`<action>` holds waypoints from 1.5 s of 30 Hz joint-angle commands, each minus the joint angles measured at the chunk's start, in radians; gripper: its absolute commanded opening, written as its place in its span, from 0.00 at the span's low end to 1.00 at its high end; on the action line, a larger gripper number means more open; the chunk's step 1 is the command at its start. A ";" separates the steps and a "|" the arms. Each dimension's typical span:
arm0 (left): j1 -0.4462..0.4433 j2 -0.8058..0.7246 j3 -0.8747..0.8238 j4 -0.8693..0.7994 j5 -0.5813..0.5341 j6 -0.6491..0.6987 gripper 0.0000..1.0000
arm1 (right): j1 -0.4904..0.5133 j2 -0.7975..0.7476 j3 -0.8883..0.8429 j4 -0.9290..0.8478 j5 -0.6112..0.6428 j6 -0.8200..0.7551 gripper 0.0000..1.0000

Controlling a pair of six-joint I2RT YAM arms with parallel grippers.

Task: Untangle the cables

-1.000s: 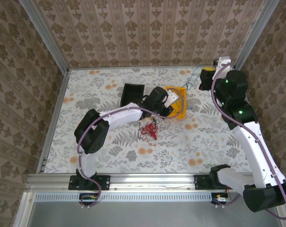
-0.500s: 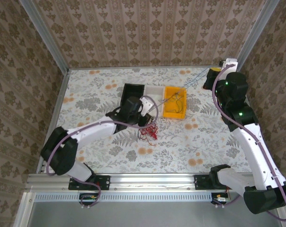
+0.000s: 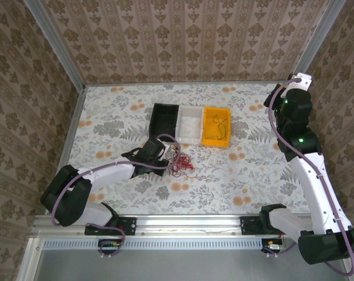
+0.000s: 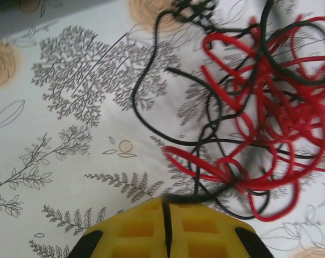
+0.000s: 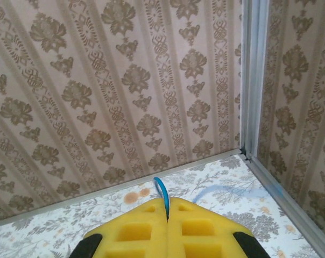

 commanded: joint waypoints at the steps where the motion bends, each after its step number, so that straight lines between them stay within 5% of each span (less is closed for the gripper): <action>1: 0.003 0.046 -0.005 0.021 -0.002 -0.042 0.00 | -0.007 -0.017 0.038 0.025 -0.125 -0.030 0.00; 4: 0.004 0.059 0.004 0.062 0.016 -0.023 0.00 | -0.003 -0.008 0.046 0.038 -0.246 -0.037 0.01; 15: 0.006 0.124 0.085 0.076 0.045 -0.018 0.00 | 0.021 0.140 0.144 0.092 -0.360 -0.046 0.01; 30: 0.008 0.122 0.085 0.084 0.051 -0.023 0.00 | 0.095 0.319 0.094 0.132 -0.374 -0.024 0.01; 45: 0.007 0.138 0.093 0.087 0.052 -0.011 0.00 | 0.101 0.277 0.201 0.138 -0.331 -0.075 0.01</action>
